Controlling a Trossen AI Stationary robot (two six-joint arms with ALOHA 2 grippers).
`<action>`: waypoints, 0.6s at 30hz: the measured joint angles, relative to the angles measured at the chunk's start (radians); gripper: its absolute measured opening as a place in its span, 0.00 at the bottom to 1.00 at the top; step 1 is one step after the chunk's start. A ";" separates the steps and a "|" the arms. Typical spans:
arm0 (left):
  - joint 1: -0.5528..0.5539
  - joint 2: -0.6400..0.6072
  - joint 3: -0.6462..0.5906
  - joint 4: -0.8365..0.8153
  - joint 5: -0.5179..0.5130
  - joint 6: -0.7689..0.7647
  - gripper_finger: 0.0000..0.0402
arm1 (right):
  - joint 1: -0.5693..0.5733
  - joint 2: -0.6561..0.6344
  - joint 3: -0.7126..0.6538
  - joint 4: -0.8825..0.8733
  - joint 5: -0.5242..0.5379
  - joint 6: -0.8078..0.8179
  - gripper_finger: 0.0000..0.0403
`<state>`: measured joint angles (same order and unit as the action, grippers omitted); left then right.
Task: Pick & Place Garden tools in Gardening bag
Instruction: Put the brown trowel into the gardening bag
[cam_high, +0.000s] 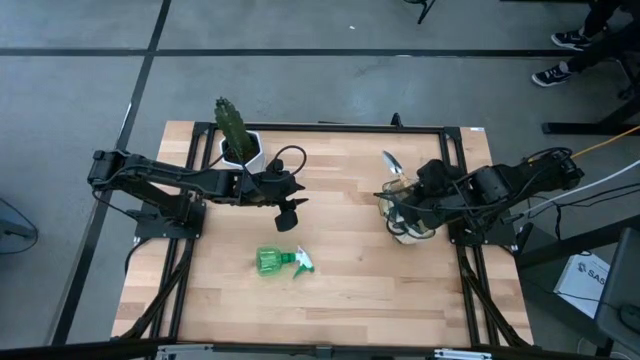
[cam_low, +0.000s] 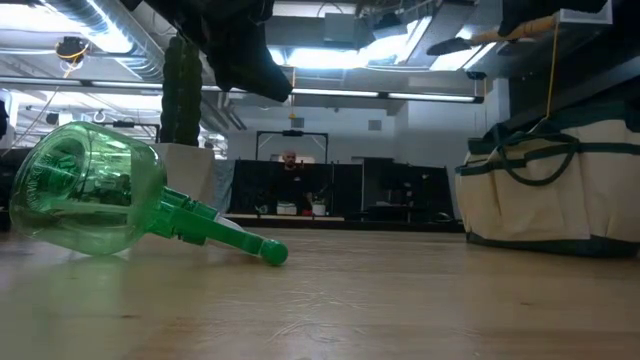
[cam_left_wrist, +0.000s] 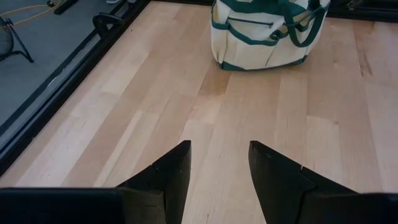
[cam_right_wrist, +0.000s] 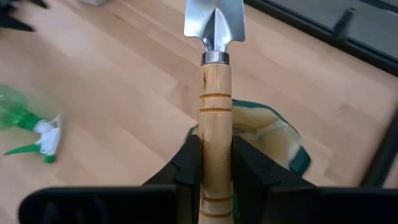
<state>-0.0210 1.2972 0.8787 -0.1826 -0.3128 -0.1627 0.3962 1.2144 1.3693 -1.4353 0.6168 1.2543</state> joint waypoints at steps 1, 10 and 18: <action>0.000 0.000 0.000 0.000 0.000 0.000 0.39 | 0.000 0.000 0.000 -0.018 0.000 0.021 0.15; 0.000 0.000 0.000 0.000 0.000 0.000 0.39 | 0.000 0.001 -0.101 -0.039 0.006 0.152 0.15; 0.000 0.000 0.000 0.000 0.000 0.000 0.39 | 0.000 0.001 -0.165 -0.027 -0.042 0.197 0.15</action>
<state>-0.0209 1.2973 0.8787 -0.1828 -0.3128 -0.1627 0.3962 1.2152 1.2047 -1.4624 0.5747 1.4514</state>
